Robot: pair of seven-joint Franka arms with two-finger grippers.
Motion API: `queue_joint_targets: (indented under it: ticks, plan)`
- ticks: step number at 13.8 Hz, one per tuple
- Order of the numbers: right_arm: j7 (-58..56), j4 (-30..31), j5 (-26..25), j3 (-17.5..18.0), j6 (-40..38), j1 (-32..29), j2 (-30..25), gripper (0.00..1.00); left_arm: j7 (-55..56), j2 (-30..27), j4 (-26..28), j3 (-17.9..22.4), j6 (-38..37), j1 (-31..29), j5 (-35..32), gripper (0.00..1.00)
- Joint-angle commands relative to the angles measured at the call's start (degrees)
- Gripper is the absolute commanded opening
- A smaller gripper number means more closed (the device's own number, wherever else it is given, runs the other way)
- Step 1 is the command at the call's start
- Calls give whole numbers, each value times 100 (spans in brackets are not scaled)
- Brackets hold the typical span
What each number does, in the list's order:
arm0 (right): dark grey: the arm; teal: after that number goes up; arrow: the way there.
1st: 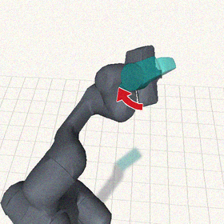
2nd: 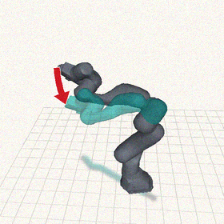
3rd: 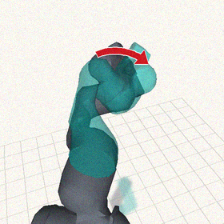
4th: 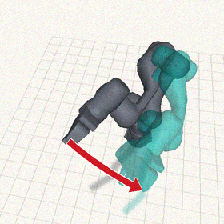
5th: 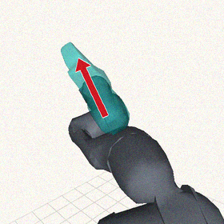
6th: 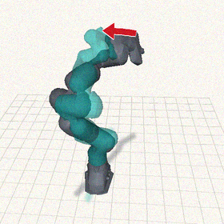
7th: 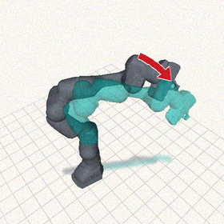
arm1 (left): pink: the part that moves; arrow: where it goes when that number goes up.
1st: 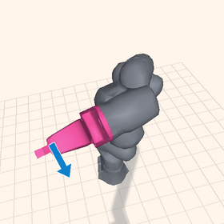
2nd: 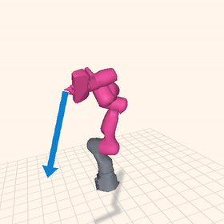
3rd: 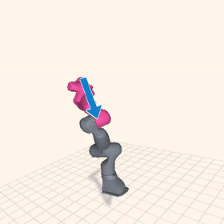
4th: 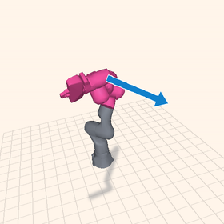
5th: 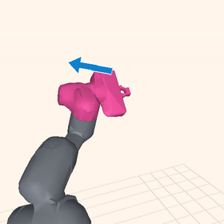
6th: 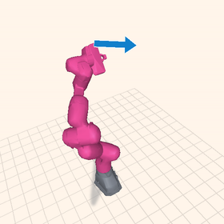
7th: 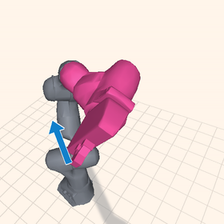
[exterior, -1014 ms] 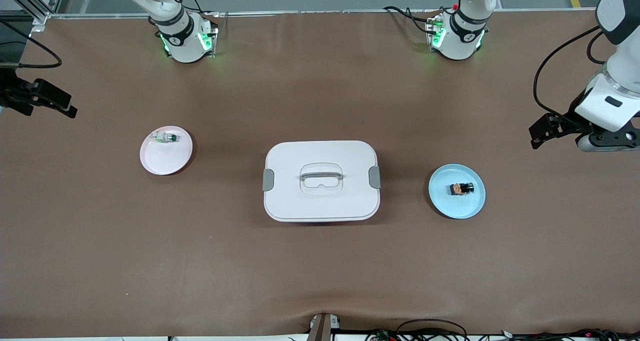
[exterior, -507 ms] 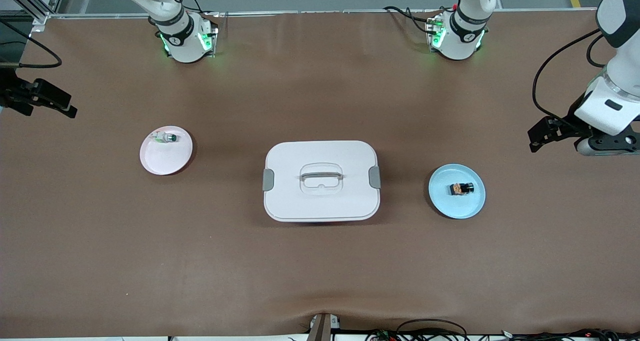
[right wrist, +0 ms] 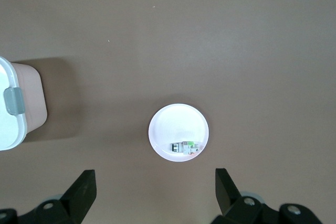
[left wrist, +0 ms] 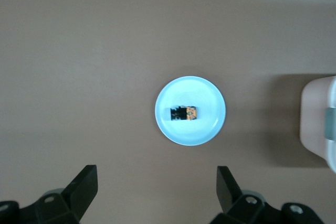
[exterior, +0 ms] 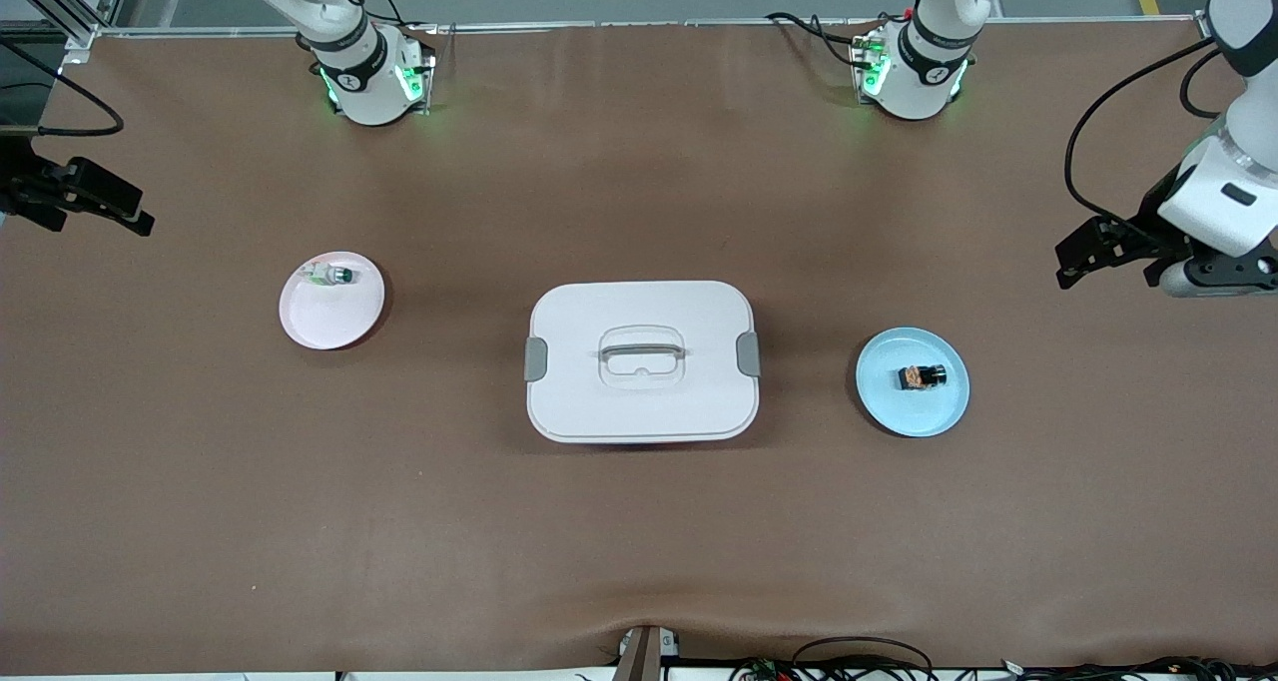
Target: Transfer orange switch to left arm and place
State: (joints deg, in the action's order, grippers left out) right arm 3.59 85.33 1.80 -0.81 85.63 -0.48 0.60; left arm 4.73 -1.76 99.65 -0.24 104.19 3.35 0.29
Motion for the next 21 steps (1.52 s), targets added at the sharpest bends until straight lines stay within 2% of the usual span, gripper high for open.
queue_joint_targets:
  ticks: [1,3,6,12,16,21]
  plan:
    - [-78,169,-57,-16,86,13,-148,100,-86,-517,545,147,13,78,182,100]
    - [-78,160,-66,-16,95,13,-148,100,-86,-711,739,147,92,61,191,100]
    - [-78,169,-66,-16,86,21,-148,100,-95,-721,696,120,-73,34,182,100]
    - [-78,160,-57,-16,95,21,-148,100,-104,-677,143,120,-1014,34,103,100]
    - [-78,151,-57,-16,95,21,-148,100,-78,-606,-174,147,-1111,26,103,100]
    - [-69,151,-57,-16,103,21,-148,100,-34,-528,-201,138,-1392,43,103,100]
